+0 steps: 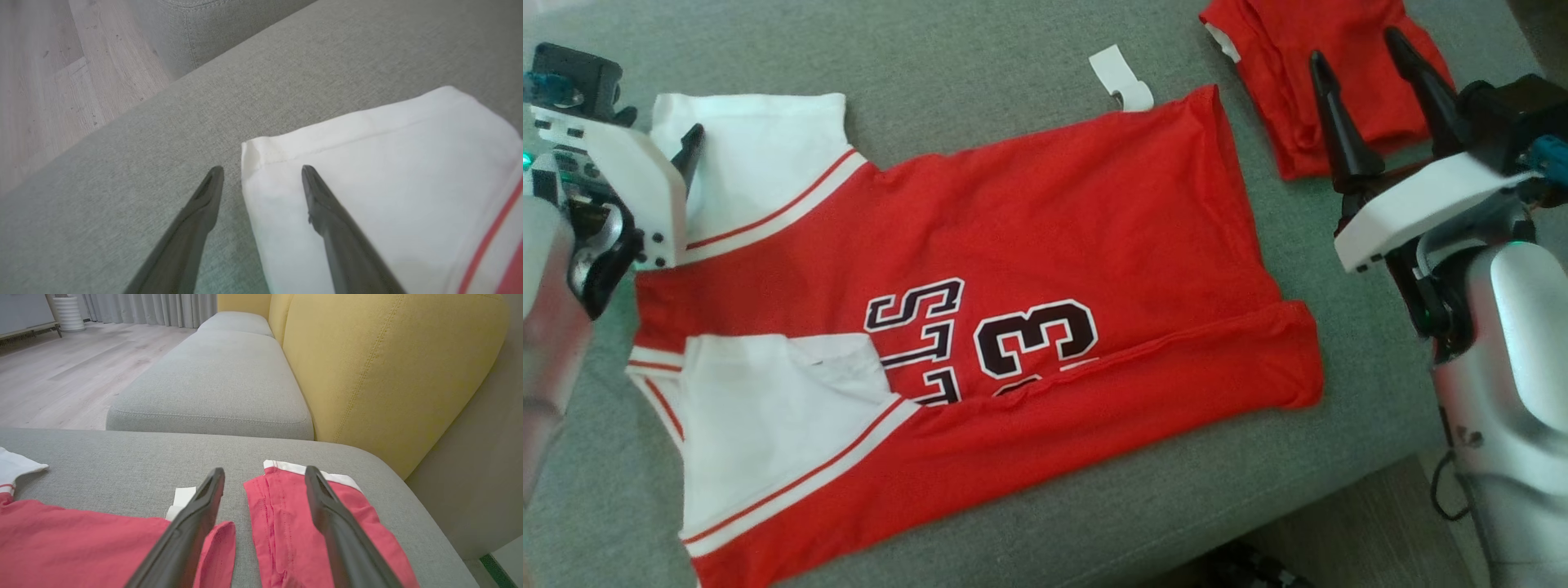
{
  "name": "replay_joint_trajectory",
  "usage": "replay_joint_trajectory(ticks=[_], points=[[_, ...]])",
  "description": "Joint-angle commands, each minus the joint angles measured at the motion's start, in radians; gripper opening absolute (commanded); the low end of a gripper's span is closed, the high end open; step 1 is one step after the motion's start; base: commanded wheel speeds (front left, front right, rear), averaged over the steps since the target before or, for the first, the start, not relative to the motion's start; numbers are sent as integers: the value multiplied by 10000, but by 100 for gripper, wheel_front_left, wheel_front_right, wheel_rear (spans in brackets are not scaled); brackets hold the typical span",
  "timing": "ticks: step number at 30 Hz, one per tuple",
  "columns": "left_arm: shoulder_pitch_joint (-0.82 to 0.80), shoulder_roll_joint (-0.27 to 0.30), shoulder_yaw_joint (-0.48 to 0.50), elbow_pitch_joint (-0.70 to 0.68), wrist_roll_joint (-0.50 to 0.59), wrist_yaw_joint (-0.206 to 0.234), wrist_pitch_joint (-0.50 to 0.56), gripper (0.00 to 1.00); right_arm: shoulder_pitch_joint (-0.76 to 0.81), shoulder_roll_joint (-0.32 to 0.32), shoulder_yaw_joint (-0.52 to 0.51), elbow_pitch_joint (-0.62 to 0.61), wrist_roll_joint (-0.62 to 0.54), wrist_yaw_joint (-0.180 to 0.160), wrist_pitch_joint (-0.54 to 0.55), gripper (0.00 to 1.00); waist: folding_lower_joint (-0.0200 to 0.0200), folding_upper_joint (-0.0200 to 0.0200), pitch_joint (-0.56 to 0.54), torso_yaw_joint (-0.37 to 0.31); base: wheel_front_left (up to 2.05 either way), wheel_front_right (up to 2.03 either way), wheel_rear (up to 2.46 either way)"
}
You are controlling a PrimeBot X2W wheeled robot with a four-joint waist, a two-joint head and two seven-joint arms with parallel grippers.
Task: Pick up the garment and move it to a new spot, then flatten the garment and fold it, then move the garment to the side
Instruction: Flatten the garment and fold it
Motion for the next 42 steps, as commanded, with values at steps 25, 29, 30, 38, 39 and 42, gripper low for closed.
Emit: replay_joint_trajectory(ticks=[25,29,30,38,39,42], points=[[-1087,-15,-1265,-570,-2218,18,-1029,0,-441,-763,667,22,269,-7,313,100,-1,1,-524,1047,0,0,0],[-1039,-207,-1555,-1089,-2162,18,-1920,0,-451,-1176,663,467,555,-7,440,100,-1,1,-860,1826,0,0,0],[-1019,-252,-1604,-1198,-2135,18,-2105,0,-443,-1272,641,611,619,-7,473,100,-1,1,-923,2038,0,0,0],[-507,-198,-1938,-2415,-2009,33,-2713,0,-528,-1935,999,2258,1016,-7,1011,100,-1,1,-1043,3282,0,0,0],[-437,-167,-1959,-2584,-2003,48,-2731,0,-570,-2001,1025,2503,1046,-7,1053,100,-1,1,-1026,3404,0,0,0],[-253,-88,-2011,-3081,-1990,150,-2736,0,-733,-2137,1083,3251,1116,-7,1213,100,-1,1,-928,3684,0,0,0]])
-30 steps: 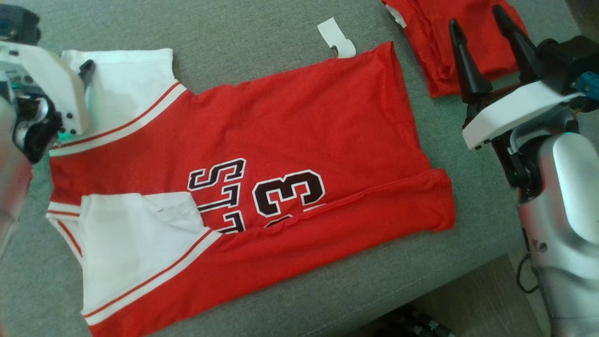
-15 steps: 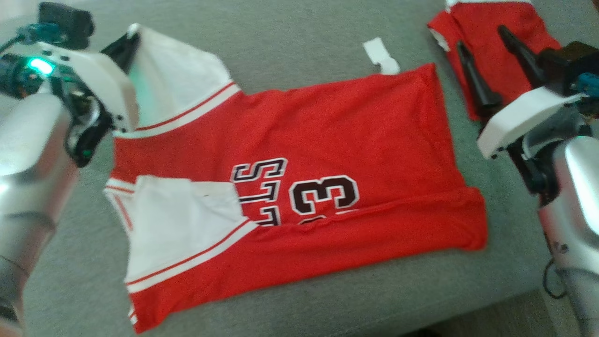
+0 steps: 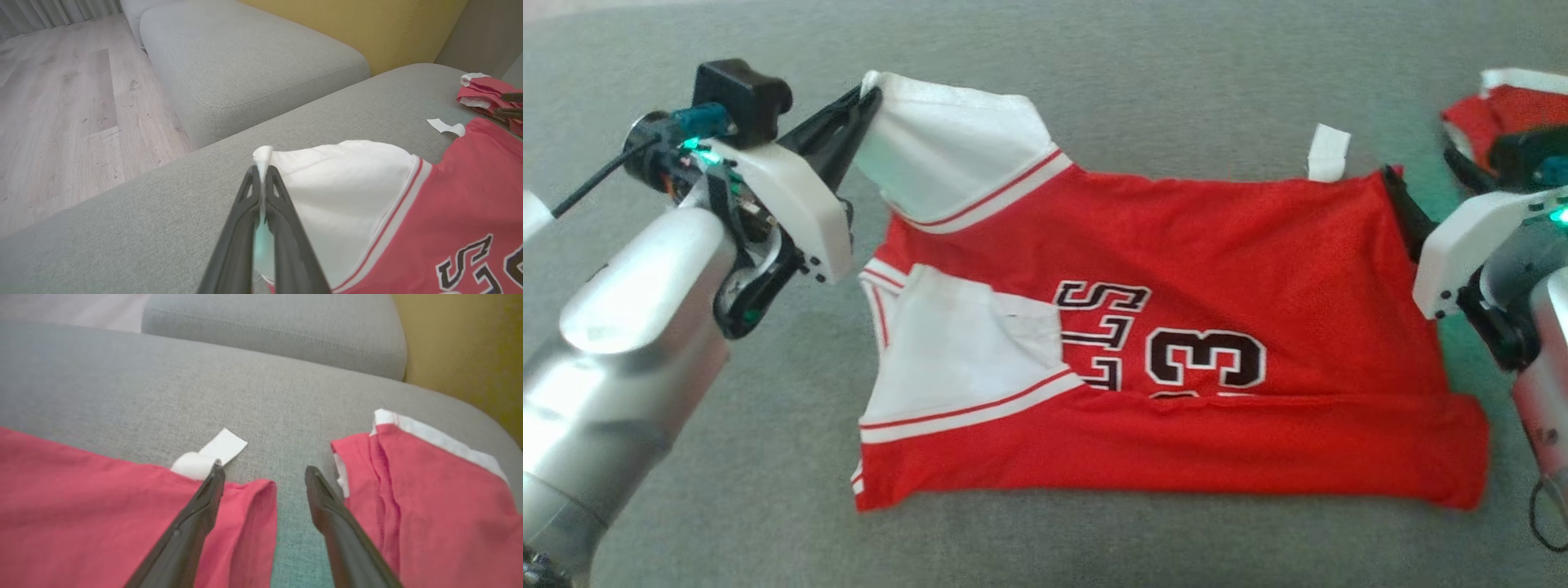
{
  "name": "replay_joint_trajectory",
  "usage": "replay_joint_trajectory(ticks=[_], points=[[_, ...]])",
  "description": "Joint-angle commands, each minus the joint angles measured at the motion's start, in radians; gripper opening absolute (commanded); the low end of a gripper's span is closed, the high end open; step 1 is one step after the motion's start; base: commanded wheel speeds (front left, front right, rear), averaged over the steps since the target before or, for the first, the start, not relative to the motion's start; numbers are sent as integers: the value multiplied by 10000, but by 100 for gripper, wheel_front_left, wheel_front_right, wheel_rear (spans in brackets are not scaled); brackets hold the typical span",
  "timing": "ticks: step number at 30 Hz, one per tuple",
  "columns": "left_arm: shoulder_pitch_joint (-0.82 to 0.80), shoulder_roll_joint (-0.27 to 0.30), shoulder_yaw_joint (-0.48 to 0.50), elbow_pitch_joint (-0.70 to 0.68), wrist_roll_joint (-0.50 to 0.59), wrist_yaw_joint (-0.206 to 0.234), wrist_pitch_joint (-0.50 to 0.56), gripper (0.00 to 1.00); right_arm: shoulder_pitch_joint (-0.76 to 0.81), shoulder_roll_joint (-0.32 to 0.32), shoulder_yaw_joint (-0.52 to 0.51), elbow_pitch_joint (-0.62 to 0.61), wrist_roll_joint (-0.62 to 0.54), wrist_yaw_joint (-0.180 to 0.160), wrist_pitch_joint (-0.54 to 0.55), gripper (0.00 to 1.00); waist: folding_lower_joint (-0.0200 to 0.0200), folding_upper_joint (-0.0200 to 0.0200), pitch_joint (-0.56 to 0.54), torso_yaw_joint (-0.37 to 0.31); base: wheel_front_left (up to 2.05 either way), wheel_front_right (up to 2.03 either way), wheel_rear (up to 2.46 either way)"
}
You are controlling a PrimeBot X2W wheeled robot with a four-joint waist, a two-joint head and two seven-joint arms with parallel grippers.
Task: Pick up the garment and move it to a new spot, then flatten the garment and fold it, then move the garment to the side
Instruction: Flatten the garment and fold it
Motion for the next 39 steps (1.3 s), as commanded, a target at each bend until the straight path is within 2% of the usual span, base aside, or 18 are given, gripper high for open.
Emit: replay_joint_trajectory(ticks=[1,13,14,15,16,19,32,39], points=[[-307,478,365,-399,67,128,-74,0,-396,-247,203,39,37,-7,106,100,1,0,96,287,0,0,0],[-364,435,239,-1239,160,387,71,0,-1604,-549,1268,2287,454,-7,936,100,1,0,603,641,0,0,0],[-395,431,246,-1225,170,402,57,0,-1641,-547,1385,2399,548,-7,1050,88,1,0,613,637,0,0,0],[-423,425,256,-1198,178,422,41,0,-1677,-536,1510,2484,666,-7,1164,40,1,0,615,626,0,0,0],[-444,423,279,-1154,172,447,14,0,-1722,-523,1639,2536,797,-7,1251,0,1,0,612,602,0,0,0],[-380,336,536,-885,-219,508,-16,0,-1891,-495,1955,2550,1175,-7,1278,0,1,0,548,470,0,0,0],[-1358,354,886,896,126,672,-856,0,-3503,-641,2764,2164,1954,-7,-275,0,1,0,522,-151,0,0,0],[-2399,117,849,2004,525,592,-1271,0,-4857,-275,2737,2579,2259,-7,-1128,0,1,0,785,-345,0,0,0]])
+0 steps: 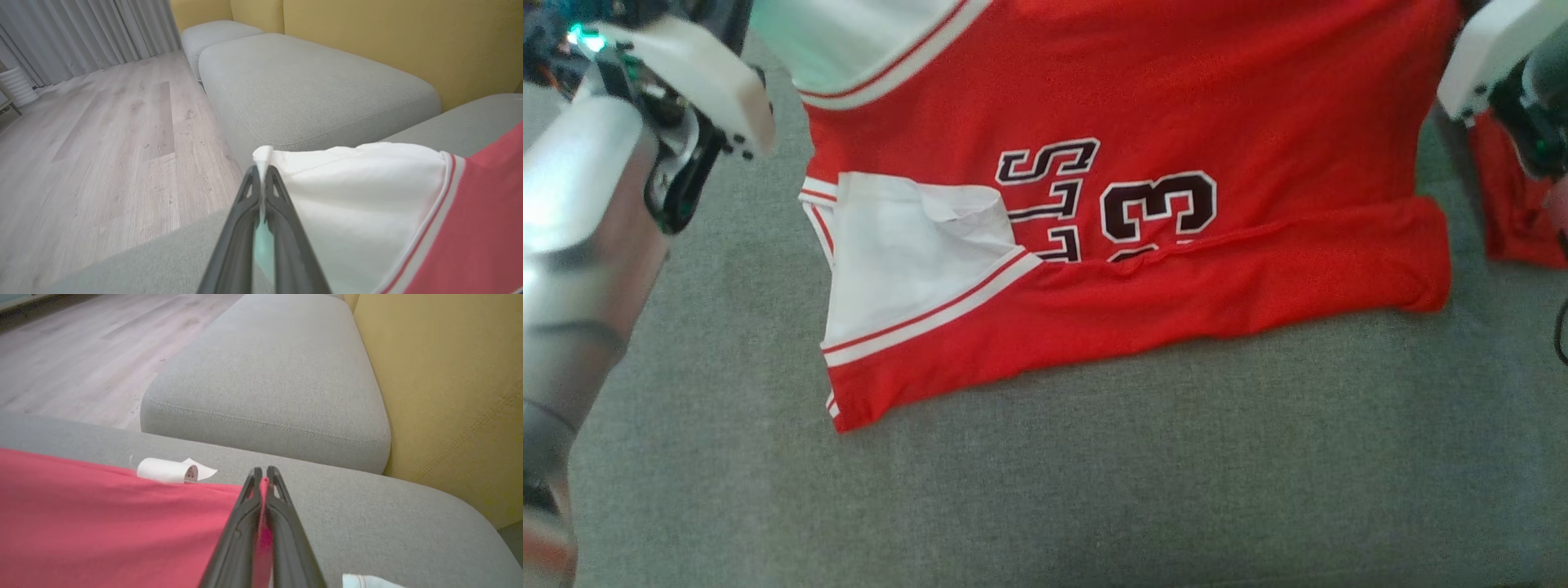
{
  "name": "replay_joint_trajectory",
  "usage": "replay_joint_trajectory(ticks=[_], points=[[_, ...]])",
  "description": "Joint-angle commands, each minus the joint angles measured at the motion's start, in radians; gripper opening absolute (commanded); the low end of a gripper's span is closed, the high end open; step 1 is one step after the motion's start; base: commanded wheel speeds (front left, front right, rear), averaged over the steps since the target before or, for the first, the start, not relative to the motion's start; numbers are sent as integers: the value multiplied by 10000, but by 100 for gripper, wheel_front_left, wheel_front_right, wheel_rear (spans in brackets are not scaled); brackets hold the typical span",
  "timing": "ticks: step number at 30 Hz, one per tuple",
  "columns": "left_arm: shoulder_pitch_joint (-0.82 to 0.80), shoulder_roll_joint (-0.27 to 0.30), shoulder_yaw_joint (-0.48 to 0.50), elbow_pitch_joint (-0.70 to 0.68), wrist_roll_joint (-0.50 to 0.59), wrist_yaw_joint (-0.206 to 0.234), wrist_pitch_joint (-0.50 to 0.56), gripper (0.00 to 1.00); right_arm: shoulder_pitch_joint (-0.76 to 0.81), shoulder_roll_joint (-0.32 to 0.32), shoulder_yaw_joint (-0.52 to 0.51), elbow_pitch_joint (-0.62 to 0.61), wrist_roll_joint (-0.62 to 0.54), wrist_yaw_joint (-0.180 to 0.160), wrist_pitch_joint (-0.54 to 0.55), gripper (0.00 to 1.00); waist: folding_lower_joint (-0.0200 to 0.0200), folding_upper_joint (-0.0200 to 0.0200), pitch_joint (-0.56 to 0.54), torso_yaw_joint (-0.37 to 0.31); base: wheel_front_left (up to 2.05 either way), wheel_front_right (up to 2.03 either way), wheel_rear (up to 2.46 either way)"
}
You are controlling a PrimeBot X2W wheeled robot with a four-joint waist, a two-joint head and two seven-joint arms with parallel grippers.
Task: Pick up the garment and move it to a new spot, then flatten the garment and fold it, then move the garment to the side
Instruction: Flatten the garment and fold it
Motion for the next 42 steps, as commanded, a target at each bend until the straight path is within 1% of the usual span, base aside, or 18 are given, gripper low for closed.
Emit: replay_joint_trajectory(ticks=[1,8,12,19,22,25,28,29,33,35,42], points=[[-683,346,368,-42,76,0,-126,0,-208,51,-22,-136,86,-7,-168,0,-1,0,47,-24,0,0,0],[-1634,-47,357,1094,462,-66,-1133,0,-1097,533,-51,597,259,-7,-1218,0,-1,0,276,-108,0,0,0],[-1953,-338,316,1702,538,-187,-1593,0,-1248,710,68,950,443,-7,-1554,0,-1,0,302,-89,0,0,0],[-1702,-594,-150,2198,454,-553,-1741,0,-786,528,512,1286,1074,-7,-1623,0,-1,0,-8,47,0,0,0],[-1124,-539,-647,1776,106,-614,-1440,0,-244,294,888,1159,1602,-7,-1382,0,-1,0,-361,113,0,0,0],[-535,-203,-1263,836,-429,-618,-906,0,286,-19,1294,906,2065,-7,-1007,0,-1,0,-669,174,0,0,0],[-14,384,-1827,-197,-1003,-620,-305,0,824,-369,1700,555,2569,-7,-568,0,-1,0,-956,207,0,0,0],[-14,384,-1827,-197,-1003,-620,-305,0,824,-369,1700,555,2569,-7,-568,0,-1,0,-956,207,0,0,0],[575,1194,-2427,-1452,-1620,-621,425,0,1422,-935,2251,82,3078,-7,50,0,-1,0,-1277,249,0,0,0],[866,1494,-2537,-1912,-1904,-621,653,0,1698,-1175,2500,-121,3295,-7,294,0,-1,0,-1425,269,0,0,0],[1783,2102,-2927,-3234,-2382,-575,1445,0,2387,-1739,3256,-769,4047,-7,1317,0,-1,0,-1833,315,0,0,0]])
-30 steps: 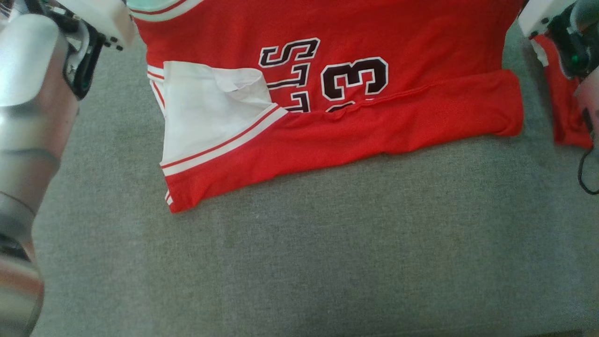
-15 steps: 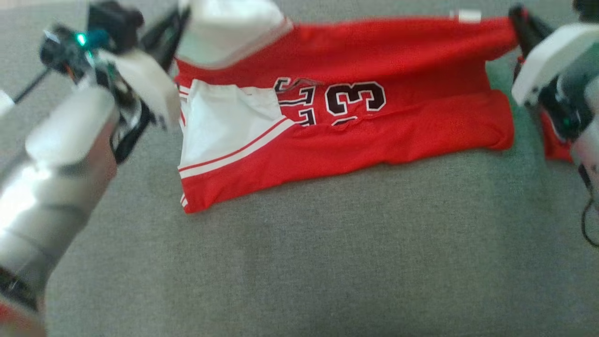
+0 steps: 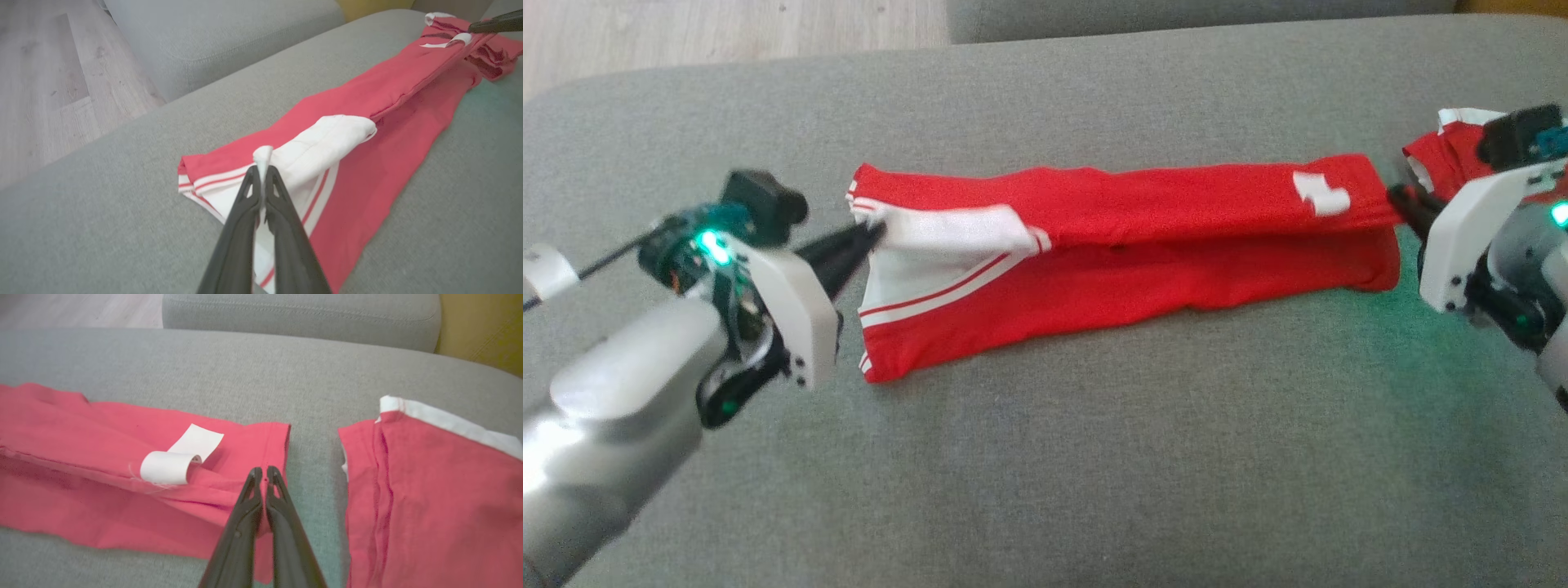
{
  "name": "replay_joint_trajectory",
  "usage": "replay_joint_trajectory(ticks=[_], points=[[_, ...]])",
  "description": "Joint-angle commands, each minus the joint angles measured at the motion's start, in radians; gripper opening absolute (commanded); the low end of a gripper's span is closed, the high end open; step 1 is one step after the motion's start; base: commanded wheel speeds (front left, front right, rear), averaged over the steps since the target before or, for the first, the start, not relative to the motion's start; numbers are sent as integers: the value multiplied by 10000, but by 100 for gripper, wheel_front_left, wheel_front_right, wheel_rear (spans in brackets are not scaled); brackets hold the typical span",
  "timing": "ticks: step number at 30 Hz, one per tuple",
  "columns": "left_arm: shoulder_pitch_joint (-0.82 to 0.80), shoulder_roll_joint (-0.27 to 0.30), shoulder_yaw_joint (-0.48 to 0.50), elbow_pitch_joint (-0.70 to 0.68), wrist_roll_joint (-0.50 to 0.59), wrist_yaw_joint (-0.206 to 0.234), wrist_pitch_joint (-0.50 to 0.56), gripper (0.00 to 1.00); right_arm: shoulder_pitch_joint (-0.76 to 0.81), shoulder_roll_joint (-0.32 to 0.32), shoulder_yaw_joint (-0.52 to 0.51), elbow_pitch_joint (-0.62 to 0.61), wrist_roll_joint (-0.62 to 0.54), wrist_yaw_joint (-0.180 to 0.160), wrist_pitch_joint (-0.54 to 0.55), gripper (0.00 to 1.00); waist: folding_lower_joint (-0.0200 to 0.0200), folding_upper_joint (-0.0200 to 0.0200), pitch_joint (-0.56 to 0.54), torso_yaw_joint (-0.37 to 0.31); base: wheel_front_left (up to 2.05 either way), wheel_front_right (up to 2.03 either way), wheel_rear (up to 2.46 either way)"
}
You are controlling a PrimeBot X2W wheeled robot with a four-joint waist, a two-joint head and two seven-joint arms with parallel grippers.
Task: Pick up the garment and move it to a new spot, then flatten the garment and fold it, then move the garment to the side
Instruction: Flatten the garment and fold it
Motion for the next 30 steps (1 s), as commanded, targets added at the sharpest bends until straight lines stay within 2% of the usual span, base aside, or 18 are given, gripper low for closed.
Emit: replay_joint_trajectory(ticks=[1,8,20,21,22,23,26,30], points=[[-361,492,386,-241,-67,73,68,0,80,-335,57,-258,119,-7,74,0,2,-1,-55,17,0,0,0],[61,855,173,-1234,-350,221,886,0,234,-738,743,-668,187,-7,598,0,2,-1,-148,27,0,0,0],[325,996,42,-2050,-939,300,1937,0,109,-746,1452,-462,-112,-7,330,0,2,-1,70,-53,0,0,0],[339,989,28,-2029,-948,301,1996,0,101,-719,1464,-377,-111,-7,285,71,2,-1,69,-78,0,0,0],[355,979,20,-2010,-949,310,2009,46,112,-672,1469,-263,-83,-7,300,100,2,-1,55,-110,0,0,0],[369,958,22,-1989,-935,334,1973,100,114,-626,1507,-200,-83,-7,304,100,2,-1,28,-142,0,0,0],[401,887,145,-1888,-921,457,1676,100,34,-524,1377,30,4,-7,80,100,2,-1,-102,-236,0,0,0],[414,652,756,-1681,-834,1120,476,100,-149,-267,973,180,58,-7,-830,100,2,-1,-360,-366,0,0,0]])
